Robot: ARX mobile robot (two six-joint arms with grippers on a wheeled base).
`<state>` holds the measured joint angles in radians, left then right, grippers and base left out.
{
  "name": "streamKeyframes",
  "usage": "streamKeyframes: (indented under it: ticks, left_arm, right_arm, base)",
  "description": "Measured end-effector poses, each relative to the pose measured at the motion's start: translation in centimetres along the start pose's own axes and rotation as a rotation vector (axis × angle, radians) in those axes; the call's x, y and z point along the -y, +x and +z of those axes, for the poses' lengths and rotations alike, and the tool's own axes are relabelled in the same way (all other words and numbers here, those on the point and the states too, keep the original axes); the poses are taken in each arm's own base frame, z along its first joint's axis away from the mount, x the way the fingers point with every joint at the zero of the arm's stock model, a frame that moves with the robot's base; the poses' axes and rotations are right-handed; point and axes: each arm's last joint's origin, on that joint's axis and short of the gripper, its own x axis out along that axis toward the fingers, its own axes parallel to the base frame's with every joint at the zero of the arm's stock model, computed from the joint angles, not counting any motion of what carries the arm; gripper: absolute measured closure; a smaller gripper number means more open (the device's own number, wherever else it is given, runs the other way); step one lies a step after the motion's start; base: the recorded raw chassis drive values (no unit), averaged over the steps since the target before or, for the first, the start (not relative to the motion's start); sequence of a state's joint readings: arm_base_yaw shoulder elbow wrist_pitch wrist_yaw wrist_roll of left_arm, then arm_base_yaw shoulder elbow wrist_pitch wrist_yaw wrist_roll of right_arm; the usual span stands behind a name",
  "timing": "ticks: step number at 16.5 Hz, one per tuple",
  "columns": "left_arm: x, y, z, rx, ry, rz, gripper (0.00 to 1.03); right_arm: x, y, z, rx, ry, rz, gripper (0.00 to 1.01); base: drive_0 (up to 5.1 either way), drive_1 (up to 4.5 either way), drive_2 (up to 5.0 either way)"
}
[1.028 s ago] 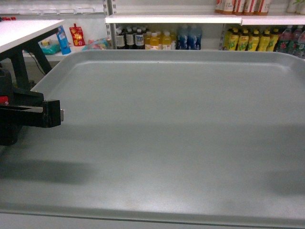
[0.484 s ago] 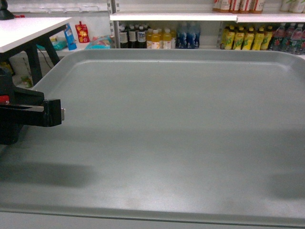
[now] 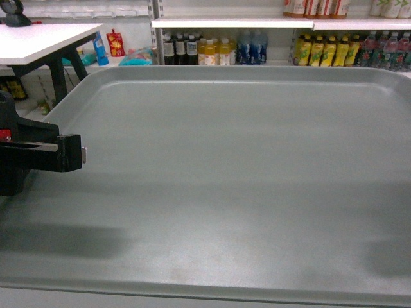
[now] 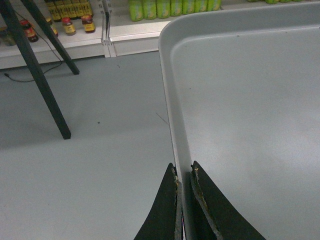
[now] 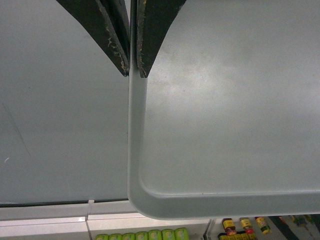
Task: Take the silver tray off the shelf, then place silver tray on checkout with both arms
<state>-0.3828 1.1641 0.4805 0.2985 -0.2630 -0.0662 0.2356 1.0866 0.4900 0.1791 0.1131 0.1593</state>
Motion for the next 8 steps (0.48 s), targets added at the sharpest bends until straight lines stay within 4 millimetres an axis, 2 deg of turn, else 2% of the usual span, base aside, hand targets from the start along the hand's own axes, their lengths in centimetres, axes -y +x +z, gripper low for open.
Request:
streamKeyframes:
  ticks: [5,8]
  left_arm:
    - [0.00,0.00,0.01,0.001,0.000,0.000,0.99]
    - [0.10,-0.02,0.02,0.003,0.000,-0.005,0.99]
  right_arm:
    - [0.00,0.01,-0.01,0.000,0.000,0.000,0.99]
    - [0.03,0.02,-0.02,-0.002,0.000,-0.001,0.99]
  base:
    - [0.0,0.00,0.0]
    - [-4.9,2.55,2.5]
